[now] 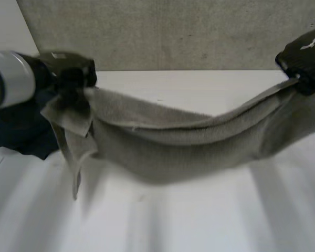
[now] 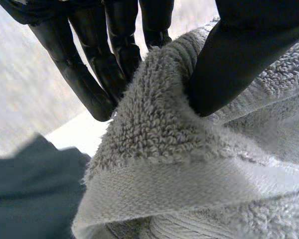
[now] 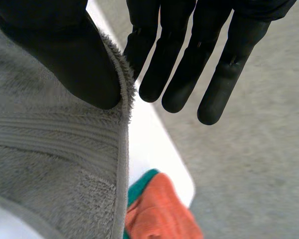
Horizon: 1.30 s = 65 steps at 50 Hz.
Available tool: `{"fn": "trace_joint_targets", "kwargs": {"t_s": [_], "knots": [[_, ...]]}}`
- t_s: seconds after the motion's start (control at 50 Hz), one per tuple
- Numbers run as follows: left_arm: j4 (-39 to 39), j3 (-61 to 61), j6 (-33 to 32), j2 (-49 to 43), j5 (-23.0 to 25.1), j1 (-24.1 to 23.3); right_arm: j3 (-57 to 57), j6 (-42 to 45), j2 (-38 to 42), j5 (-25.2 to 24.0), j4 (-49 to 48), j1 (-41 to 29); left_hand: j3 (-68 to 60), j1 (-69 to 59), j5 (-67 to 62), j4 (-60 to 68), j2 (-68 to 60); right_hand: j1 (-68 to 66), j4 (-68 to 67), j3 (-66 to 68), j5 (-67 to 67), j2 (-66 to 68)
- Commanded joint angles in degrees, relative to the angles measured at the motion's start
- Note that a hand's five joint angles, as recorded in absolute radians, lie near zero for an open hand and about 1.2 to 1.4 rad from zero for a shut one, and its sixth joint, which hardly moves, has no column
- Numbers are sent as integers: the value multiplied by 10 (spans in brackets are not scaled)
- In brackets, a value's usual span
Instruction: Fold the laundry.
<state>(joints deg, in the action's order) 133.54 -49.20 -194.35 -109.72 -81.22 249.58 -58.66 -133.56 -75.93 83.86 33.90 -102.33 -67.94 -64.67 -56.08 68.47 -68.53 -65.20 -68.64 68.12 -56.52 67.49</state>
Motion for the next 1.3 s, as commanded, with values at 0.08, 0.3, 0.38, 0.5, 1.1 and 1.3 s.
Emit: {"fn": "trace_joint_targets", "kwargs": {"t_s": [0.08,0.3,0.38,0.5,1.1,1.3], "knots": [[38,106,-37,-227,-56,-34,22,15,168,30,-34,-37,-121,-153,-139,115,-115,-148,-114,119,-135,125],[282,316,-64,-215,-56,-49,250,-38,249,166,-291,-45,-121,-153,-139,115,-115,-148,-114,119,-135,125],[445,273,-38,-172,-62,-43,268,-93,212,177,-379,-43,-121,-153,-139,115,-115,-148,-114,119,-135,125],[506,174,2,-155,-77,-25,200,-108,182,116,-374,-65,-121,-153,-139,115,-115,-148,-114,119,-135,125],[302,-160,-117,-162,-139,-40,-151,-64,241,57,-289,-51,397,365,379,-403,403,-148,-114,119,-135,125],[358,-268,-111,-77,-126,-33,-212,-87,199,44,-302,-45,399,366,380,-404,405,-148,-114,119,-135,125]]}}
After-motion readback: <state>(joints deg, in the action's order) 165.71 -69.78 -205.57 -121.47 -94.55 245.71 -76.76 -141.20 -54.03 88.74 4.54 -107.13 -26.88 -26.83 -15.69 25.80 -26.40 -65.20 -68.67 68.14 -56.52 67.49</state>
